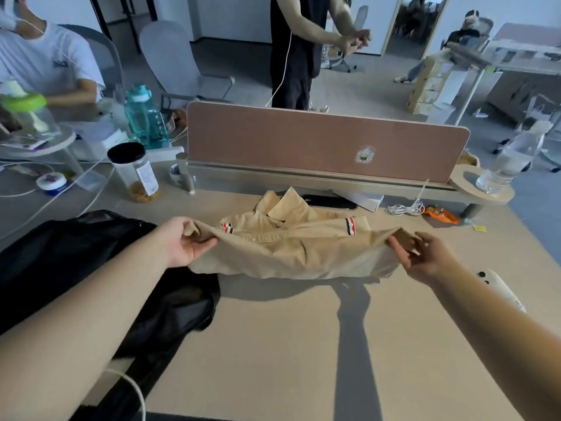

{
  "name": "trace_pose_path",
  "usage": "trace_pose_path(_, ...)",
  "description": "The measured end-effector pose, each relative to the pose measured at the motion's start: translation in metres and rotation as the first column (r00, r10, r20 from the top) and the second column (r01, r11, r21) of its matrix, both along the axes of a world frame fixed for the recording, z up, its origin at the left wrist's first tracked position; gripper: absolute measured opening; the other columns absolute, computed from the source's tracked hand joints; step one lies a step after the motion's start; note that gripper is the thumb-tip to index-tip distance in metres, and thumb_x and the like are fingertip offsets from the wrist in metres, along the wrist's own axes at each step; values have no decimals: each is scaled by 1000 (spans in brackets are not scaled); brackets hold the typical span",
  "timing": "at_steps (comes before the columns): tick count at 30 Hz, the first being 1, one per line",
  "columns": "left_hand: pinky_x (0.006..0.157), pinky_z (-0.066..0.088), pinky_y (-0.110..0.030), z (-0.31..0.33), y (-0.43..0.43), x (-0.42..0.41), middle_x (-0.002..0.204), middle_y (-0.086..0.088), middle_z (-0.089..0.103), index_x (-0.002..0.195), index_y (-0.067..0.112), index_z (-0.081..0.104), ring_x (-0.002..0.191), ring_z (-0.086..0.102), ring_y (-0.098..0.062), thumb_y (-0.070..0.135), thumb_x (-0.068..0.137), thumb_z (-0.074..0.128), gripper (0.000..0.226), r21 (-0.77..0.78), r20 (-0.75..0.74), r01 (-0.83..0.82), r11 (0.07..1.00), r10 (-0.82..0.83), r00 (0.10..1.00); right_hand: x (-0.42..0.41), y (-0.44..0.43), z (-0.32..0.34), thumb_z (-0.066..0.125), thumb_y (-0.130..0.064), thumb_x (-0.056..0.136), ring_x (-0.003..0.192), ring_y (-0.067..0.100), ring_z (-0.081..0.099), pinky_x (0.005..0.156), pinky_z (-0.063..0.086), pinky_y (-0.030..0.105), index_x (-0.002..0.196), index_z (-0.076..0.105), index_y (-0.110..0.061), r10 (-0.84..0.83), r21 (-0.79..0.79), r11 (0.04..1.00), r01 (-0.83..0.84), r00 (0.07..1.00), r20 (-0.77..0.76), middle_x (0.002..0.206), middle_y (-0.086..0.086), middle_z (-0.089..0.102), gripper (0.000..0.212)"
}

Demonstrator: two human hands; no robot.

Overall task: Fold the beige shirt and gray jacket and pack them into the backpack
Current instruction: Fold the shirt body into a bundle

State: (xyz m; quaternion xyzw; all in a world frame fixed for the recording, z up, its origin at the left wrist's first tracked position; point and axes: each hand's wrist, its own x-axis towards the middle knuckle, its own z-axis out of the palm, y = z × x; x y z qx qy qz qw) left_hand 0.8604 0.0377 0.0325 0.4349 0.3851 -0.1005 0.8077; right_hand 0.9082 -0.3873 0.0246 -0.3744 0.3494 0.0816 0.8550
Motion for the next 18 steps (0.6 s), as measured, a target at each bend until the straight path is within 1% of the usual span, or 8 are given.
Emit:
trace_pose_path(3,72,60,-37,-3,1,73,80,-16,59,50,9,47,87,61,-34,13,97,29,51,-82,130,-174,981,183,974,73,16,-2,43,-19,98,78,19,56,75,59,38,70,50,-6,-90,24,996,89,995,44,74,6,49,32)
trace_pose_path(5,102,45,-40,-19,0,118,95,-14,57,102,7,57,112,57,-33,25,101,32,31,-121,242,-335,934,355,903,115,31,-18,38,-30,99,67,14,48,88,54,31,69,47,-11,-139,11,990,138,988,74,71,3,44,37)
trace_pose_path(8,106,36,-36,-67,-17,160,130,-3,55,134,26,46,129,48,-20,39,97,37,39,250,304,-258,933,177,936,149,56,-68,40,-43,96,77,15,49,78,44,24,84,53,-18,58,-418,908,-32,997,50,87,1,52,31)
trace_pose_path(9,104,37,-36,-86,-24,165,129,4,56,128,41,50,126,49,-16,47,92,40,38,479,259,-156,864,31,965,151,64,-87,41,-43,95,91,17,53,84,42,28,99,57,-19,198,-647,747,-151,980,0,100,1,56,30)
trace_pose_path(11,106,39,-41,-120,-42,166,128,13,57,116,53,54,125,50,-13,58,84,43,34,838,79,123,531,-341,937,144,81,-123,41,-42,97,116,23,50,100,37,34,127,52,-20,427,-895,335,-295,894,-135,120,2,55,39)
trace_pose_path(13,114,27,-42,-150,-62,163,146,9,42,133,44,44,137,35,-15,56,92,39,44,923,-265,378,72,-593,761,140,93,-149,36,-42,99,138,26,31,114,21,39,140,41,-19,589,-945,-48,-324,755,-289,145,6,41,48)
trace_pose_path(15,116,5,-49,-168,-73,161,160,4,15,146,38,26,147,12,-19,58,94,28,56,826,-563,451,-339,-551,616,143,96,-168,25,-49,98,148,22,0,118,-2,40,151,19,-25,572,-857,-379,-350,639,-514,161,2,9,58)
trace_pose_path(18,116,7,-52,-194,-51,166,160,-4,17,148,33,27,146,15,-27,63,85,11,72,804,-589,444,-396,-432,683,153,81,-184,13,-57,95,147,22,-17,118,-11,44,152,-2,-32,400,-718,-573,-396,629,-666,161,-2,-12,64)
